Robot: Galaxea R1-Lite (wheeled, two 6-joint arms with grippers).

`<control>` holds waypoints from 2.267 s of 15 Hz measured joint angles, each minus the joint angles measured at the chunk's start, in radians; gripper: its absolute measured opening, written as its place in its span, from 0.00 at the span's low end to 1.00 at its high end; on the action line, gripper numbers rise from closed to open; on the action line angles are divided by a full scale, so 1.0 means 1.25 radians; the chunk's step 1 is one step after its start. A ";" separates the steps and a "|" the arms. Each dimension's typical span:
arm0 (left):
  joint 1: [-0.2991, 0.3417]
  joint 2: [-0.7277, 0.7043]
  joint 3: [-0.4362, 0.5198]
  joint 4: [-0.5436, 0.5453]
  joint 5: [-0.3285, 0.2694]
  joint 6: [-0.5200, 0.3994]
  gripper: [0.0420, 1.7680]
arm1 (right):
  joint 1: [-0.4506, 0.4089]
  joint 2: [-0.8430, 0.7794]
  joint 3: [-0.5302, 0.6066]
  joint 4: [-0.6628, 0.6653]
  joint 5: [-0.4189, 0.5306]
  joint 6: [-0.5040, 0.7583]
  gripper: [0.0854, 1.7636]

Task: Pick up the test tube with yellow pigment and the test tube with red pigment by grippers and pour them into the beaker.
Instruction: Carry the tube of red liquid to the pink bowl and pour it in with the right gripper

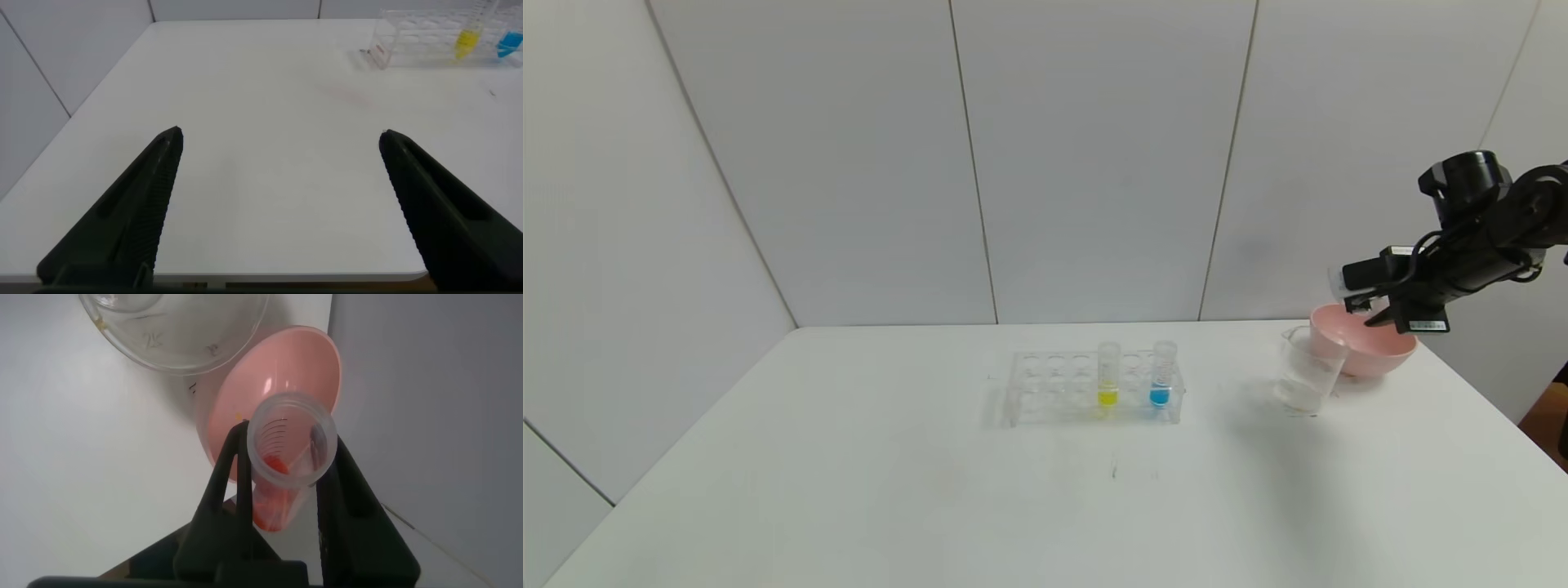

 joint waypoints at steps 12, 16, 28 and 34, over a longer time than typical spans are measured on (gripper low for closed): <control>0.000 0.000 0.000 0.000 0.000 0.000 0.97 | 0.042 -0.009 0.009 0.000 -0.118 -0.022 0.25; 0.000 0.000 0.000 0.000 0.000 0.000 0.97 | 0.055 -0.012 0.010 0.002 -0.147 -0.026 0.25; 0.000 0.000 0.000 0.000 0.000 0.000 0.97 | 0.086 -0.017 0.007 0.002 -0.235 -0.028 0.25; 0.000 0.000 0.000 0.000 0.000 0.000 0.97 | 0.090 -0.018 0.004 0.002 -0.271 -0.028 0.25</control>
